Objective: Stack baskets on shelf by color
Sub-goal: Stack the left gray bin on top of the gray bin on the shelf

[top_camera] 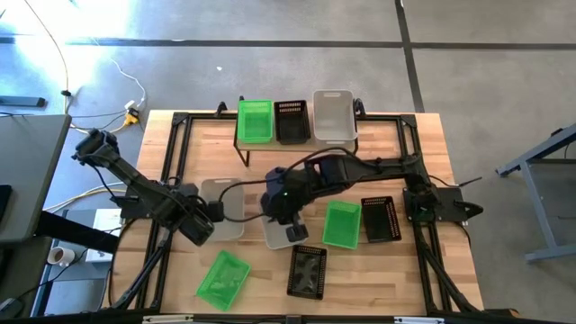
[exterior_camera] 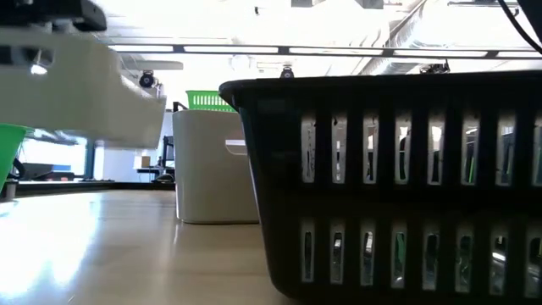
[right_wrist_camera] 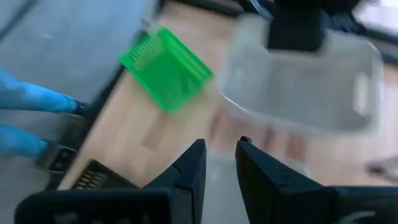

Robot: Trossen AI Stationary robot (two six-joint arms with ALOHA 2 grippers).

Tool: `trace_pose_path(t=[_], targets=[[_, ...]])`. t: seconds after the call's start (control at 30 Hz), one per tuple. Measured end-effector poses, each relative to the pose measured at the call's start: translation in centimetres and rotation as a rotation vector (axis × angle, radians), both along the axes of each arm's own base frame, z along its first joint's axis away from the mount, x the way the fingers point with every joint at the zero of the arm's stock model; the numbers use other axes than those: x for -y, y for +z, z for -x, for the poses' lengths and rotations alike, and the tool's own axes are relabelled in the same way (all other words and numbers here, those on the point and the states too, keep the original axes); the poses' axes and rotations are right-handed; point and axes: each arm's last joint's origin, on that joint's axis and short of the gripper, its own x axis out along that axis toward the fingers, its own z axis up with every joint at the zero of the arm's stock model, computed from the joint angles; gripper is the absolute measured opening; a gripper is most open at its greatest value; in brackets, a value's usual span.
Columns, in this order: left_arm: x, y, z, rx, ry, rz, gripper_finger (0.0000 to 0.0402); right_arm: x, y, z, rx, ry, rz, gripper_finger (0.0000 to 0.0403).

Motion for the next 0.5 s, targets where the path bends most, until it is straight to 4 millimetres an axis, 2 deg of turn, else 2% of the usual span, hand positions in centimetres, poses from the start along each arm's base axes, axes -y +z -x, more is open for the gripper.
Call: trace_pose_path(t=[0.27,0.5], targets=[[-0.7,3.2,-0.8,0.049,0.017,0.002,0.0001,-1.5,0.9,-0.6,0.158,0.117,0.017,0.0075],[-1.3,4.2,-2.0,0.072,0.018,-0.001,0.0001,-2.1,1.3,-0.7,0.210,0.152,0.034,0.0095]])
